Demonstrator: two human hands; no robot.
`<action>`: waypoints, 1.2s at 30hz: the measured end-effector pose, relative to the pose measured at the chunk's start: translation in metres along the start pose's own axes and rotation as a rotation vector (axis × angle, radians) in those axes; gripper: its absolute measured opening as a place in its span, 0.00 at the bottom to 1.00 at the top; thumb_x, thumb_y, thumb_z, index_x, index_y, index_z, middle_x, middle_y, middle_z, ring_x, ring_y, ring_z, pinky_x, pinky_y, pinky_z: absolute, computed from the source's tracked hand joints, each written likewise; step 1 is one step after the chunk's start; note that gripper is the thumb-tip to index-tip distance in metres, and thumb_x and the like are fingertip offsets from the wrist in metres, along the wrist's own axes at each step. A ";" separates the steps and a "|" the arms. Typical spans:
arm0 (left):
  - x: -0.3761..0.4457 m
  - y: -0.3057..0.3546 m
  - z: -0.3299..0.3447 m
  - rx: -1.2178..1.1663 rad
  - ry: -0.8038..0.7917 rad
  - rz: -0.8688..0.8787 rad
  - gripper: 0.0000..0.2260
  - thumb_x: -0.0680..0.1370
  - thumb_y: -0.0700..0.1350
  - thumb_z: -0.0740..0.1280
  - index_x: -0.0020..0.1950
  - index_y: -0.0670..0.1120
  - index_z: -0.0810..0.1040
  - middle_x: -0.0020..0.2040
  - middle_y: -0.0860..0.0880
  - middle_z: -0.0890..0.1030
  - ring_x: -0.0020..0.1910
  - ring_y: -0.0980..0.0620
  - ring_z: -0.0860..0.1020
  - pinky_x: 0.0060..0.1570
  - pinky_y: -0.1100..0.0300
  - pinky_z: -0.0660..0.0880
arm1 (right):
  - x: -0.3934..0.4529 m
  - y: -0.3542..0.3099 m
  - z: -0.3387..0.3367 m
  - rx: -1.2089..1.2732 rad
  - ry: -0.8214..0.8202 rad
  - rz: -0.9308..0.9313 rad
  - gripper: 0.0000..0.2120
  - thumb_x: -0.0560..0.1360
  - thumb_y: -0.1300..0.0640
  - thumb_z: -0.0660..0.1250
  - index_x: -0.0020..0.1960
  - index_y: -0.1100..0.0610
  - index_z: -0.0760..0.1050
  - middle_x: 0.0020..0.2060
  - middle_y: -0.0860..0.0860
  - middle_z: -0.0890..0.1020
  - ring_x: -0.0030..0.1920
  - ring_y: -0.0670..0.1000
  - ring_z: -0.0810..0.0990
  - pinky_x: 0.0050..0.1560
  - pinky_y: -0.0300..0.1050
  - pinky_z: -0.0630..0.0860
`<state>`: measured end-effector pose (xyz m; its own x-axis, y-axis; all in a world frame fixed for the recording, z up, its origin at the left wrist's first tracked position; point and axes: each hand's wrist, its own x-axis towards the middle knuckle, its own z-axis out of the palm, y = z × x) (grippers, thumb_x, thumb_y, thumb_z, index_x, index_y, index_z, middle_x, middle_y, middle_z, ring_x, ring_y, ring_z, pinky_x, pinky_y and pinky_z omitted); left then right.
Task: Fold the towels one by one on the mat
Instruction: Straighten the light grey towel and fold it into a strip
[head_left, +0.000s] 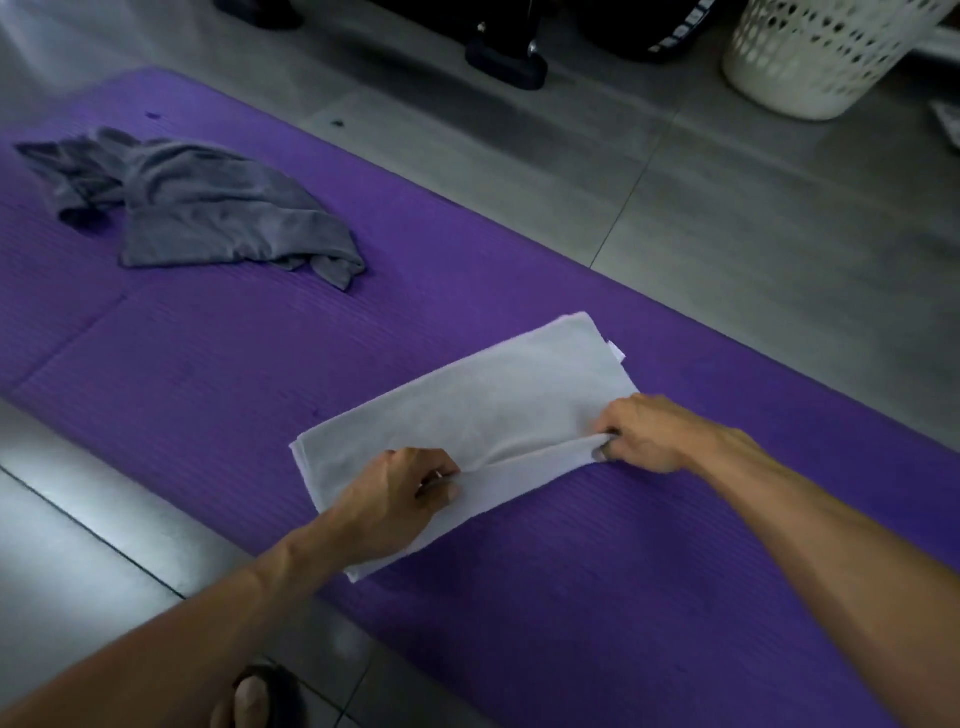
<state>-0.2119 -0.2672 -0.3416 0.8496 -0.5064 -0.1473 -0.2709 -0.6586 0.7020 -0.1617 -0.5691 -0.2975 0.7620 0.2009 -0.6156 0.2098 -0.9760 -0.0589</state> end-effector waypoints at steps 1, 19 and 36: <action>-0.001 0.000 0.000 -0.008 -0.031 0.025 0.08 0.79 0.45 0.65 0.44 0.58 0.73 0.38 0.65 0.74 0.37 0.64 0.74 0.38 0.71 0.66 | -0.011 0.000 -0.001 0.042 -0.091 0.024 0.13 0.76 0.48 0.67 0.34 0.49 0.71 0.32 0.44 0.74 0.36 0.49 0.74 0.35 0.43 0.66; 0.061 -0.012 -0.026 0.732 0.102 -0.059 0.10 0.82 0.46 0.55 0.60 0.51 0.74 0.50 0.53 0.80 0.45 0.50 0.80 0.35 0.57 0.66 | 0.031 -0.011 -0.008 -0.015 0.302 0.204 0.04 0.79 0.51 0.61 0.45 0.48 0.70 0.43 0.46 0.78 0.52 0.52 0.76 0.63 0.53 0.62; 0.058 -0.035 0.020 0.499 0.133 0.346 0.20 0.77 0.46 0.56 0.65 0.45 0.77 0.65 0.48 0.77 0.65 0.49 0.75 0.65 0.50 0.71 | 0.059 -0.047 0.010 -0.169 0.541 0.258 0.14 0.76 0.58 0.62 0.61 0.55 0.73 0.58 0.54 0.75 0.61 0.58 0.73 0.68 0.60 0.63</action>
<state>-0.1626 -0.2850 -0.3887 0.7150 -0.6847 0.1411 -0.6924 -0.6657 0.2784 -0.1332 -0.5128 -0.3390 0.9943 0.0181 -0.1054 0.0381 -0.9809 0.1909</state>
